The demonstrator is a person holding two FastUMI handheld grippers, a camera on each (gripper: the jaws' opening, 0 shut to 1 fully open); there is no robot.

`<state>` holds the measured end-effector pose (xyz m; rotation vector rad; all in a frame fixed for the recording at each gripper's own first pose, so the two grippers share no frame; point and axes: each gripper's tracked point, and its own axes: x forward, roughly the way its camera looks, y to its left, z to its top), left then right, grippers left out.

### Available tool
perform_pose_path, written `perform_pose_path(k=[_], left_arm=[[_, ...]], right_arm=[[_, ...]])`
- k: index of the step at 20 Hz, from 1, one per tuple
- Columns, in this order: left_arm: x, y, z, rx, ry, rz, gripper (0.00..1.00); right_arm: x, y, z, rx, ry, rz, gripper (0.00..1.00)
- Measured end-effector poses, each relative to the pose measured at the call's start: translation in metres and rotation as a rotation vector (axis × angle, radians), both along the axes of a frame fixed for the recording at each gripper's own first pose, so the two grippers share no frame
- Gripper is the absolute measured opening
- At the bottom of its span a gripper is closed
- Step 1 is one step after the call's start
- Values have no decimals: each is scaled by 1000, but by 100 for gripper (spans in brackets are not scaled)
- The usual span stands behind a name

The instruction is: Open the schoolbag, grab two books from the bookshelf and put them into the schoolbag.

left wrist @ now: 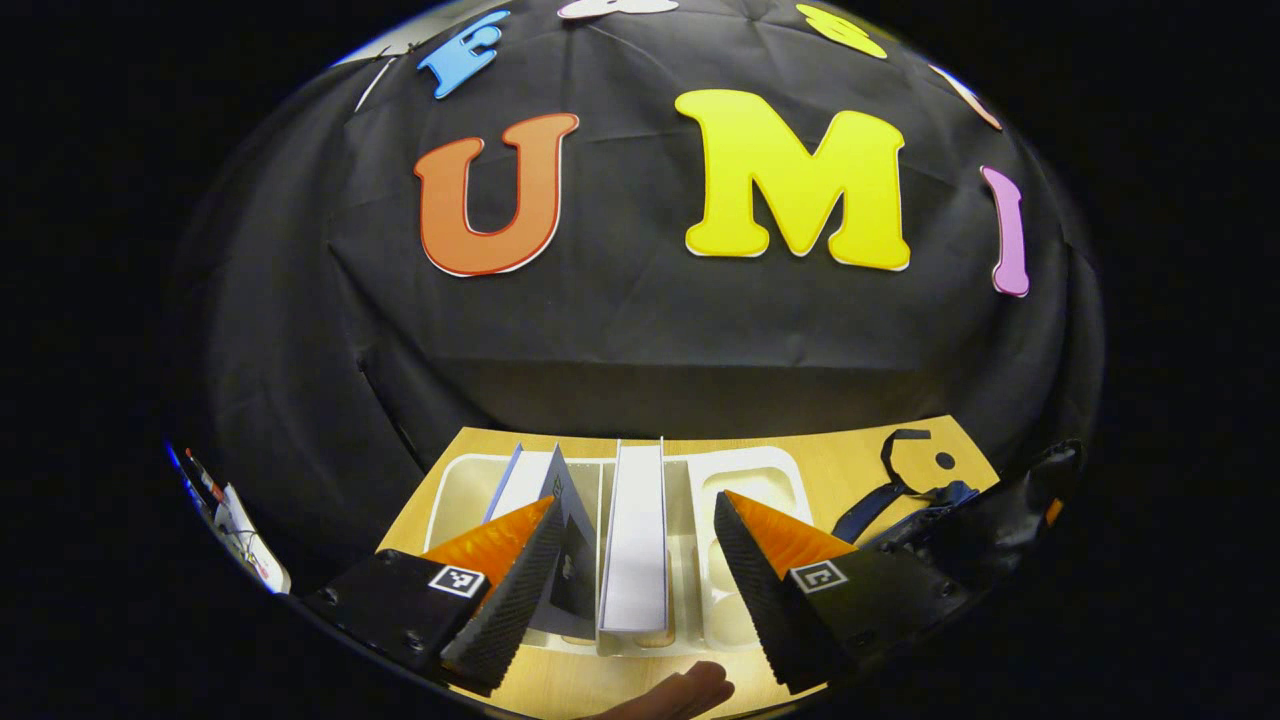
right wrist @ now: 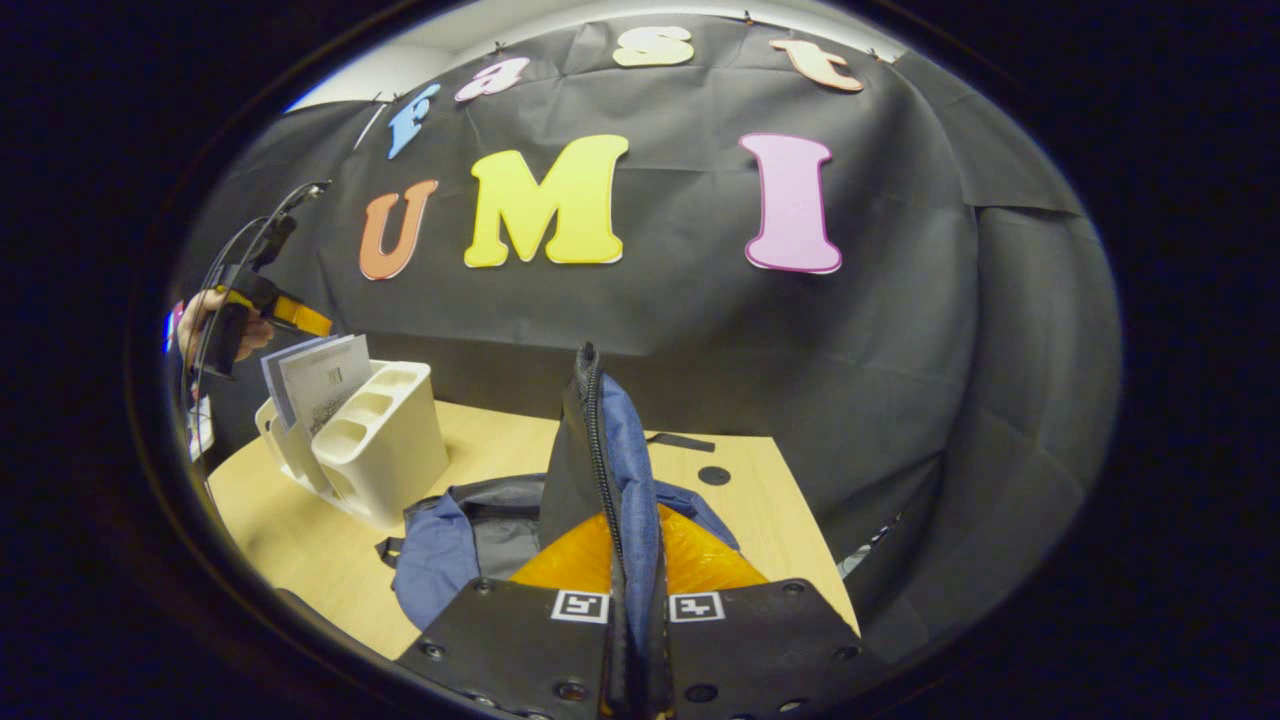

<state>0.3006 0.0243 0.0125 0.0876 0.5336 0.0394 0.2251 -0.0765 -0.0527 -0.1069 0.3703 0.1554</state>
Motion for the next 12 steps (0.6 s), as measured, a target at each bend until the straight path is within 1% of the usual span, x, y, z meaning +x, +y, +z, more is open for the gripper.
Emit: perform_pose_path(k=[1, 5, 8, 9, 10, 12], left_arm=[[6, -3, -4, -2, 19, -15, 93], [19, -1, -28, 50, 132, -17, 92], [23, -4, -44, 31, 214, -46, 89], [22, -5, -51, 27, 245, -54, 86], [21, -6, -57, 27, 272, -60, 84], [20, -2, -72, 32, 333, -50, 83]], right_arm=[[1, -1, -1, -7, -3, -3, 7], [-1, 0, -2, 3, -5, 4, 7], [-1, 0, -5, 12, -7, 5, 7], [-2, 0, -7, 14, -10, 9, 7], [-2, 0, -7, 13, -12, 11, 7], [-1, -1, -10, 12, -12, 12, 8]])
